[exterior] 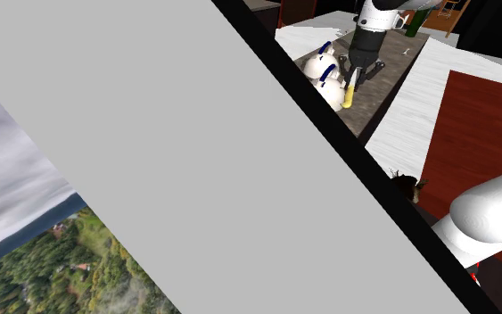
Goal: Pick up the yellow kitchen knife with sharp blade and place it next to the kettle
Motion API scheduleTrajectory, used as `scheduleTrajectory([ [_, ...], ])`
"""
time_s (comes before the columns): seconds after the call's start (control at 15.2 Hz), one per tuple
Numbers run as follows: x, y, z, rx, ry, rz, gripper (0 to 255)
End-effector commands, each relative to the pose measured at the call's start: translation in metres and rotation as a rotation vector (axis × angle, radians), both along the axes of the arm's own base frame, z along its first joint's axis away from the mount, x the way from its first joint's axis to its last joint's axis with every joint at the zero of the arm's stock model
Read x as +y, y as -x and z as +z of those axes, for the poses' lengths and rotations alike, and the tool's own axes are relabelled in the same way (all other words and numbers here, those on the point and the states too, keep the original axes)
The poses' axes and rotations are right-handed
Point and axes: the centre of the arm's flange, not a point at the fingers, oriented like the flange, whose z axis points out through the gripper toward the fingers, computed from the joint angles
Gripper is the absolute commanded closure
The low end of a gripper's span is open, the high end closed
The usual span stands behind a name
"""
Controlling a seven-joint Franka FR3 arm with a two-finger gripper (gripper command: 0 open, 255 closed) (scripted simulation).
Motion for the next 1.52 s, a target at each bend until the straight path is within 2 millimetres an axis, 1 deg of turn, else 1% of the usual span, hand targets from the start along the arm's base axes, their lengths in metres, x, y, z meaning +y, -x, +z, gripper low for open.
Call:
scheduleTrajectory([
  [0.0, 0.000, 0.000, -0.011, 0.000, 0.000, 0.000, 255],
  [1.45, 0.000, 0.000, -0.127, 0.000, 0.000, 0.000, 255],
])
